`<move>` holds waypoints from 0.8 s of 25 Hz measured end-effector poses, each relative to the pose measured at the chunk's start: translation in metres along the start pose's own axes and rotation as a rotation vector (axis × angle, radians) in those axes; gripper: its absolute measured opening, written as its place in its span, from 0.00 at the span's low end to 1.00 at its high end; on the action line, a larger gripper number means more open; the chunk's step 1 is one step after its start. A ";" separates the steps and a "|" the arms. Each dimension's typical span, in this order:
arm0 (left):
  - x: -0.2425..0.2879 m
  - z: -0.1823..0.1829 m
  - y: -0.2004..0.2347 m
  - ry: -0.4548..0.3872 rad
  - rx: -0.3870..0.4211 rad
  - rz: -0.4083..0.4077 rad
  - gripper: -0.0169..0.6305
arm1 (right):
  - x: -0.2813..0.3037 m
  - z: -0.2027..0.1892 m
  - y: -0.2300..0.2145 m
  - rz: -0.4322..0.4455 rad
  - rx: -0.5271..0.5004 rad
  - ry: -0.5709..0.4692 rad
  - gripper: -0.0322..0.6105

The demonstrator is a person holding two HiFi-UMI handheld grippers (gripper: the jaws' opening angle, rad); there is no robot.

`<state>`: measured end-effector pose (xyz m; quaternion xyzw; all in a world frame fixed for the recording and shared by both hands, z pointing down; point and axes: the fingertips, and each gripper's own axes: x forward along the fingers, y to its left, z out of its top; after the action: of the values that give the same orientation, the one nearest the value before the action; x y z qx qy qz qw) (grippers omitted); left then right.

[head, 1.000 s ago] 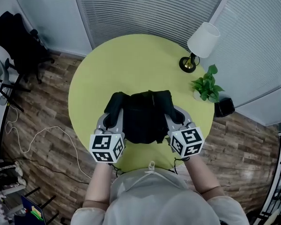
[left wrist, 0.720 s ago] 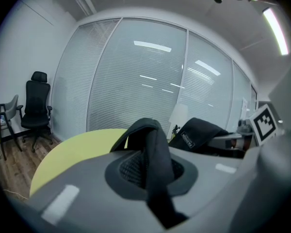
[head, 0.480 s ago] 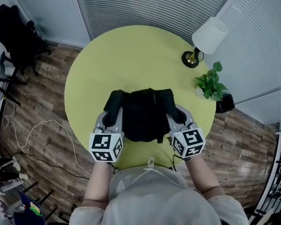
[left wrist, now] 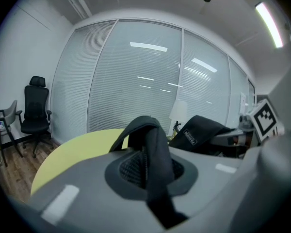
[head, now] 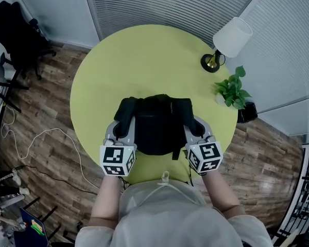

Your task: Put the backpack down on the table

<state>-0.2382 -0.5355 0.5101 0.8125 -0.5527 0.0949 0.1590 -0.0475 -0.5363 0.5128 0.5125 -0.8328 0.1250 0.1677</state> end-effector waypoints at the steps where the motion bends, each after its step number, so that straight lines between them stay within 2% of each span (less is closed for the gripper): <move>1: 0.000 -0.003 0.000 0.001 0.005 0.003 0.08 | 0.000 -0.004 0.000 -0.006 0.000 0.005 0.12; 9: -0.002 -0.024 0.000 0.027 0.040 0.028 0.08 | -0.001 -0.031 -0.005 -0.056 0.014 0.029 0.12; 14: -0.005 -0.044 0.002 0.074 0.105 0.062 0.08 | -0.003 -0.047 -0.006 -0.075 0.013 0.062 0.14; 20: -0.007 -0.060 0.006 0.097 0.104 0.070 0.08 | -0.003 -0.060 -0.003 -0.066 0.017 0.086 0.15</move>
<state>-0.2450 -0.5098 0.5643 0.7944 -0.5667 0.1683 0.1397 -0.0343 -0.5128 0.5668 0.5351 -0.8065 0.1483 0.2030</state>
